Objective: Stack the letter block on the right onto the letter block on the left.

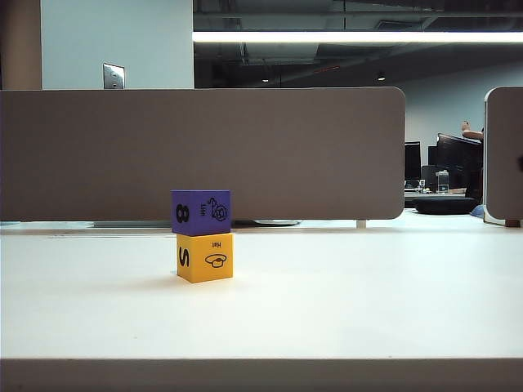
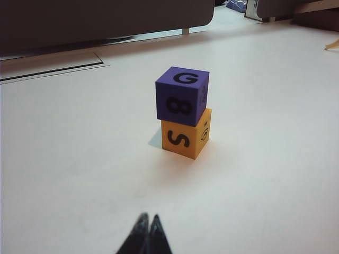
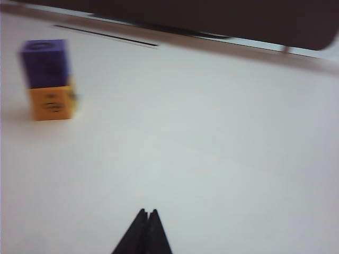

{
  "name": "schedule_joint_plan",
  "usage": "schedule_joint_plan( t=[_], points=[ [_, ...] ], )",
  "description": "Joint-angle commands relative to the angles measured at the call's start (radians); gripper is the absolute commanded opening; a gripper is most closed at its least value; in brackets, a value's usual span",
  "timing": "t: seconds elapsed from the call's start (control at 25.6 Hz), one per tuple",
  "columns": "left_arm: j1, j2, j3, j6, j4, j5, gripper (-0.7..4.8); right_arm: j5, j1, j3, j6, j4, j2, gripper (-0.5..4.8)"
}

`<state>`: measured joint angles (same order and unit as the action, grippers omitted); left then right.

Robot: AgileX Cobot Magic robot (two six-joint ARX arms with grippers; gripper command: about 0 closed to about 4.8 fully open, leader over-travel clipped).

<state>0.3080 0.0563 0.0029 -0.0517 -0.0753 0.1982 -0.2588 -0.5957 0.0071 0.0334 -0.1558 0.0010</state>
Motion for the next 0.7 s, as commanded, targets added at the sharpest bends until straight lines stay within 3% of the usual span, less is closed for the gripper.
schedule_joint_plan(
  t=[0.04,0.39,0.59,0.7],
  points=[
    [-0.002,0.000,0.003,0.002,0.005,0.001,-0.05,0.000,0.093,-0.005,-0.003,0.019,-0.002,-0.04],
    [-0.002,0.000,0.003,0.002,0.005,0.001,-0.05,0.000,0.411,-0.005,-0.003,0.019,-0.002,-0.04],
    [-0.002,0.000,0.003,0.002,0.005,0.001,-0.05,0.000,0.516,-0.005,-0.003,0.019,-0.002,-0.04],
    [-0.002,0.000,0.003,0.002,0.005,0.001,-0.05,-0.004,0.529,-0.005,-0.003,0.019,-0.002,-0.04]
  ],
)
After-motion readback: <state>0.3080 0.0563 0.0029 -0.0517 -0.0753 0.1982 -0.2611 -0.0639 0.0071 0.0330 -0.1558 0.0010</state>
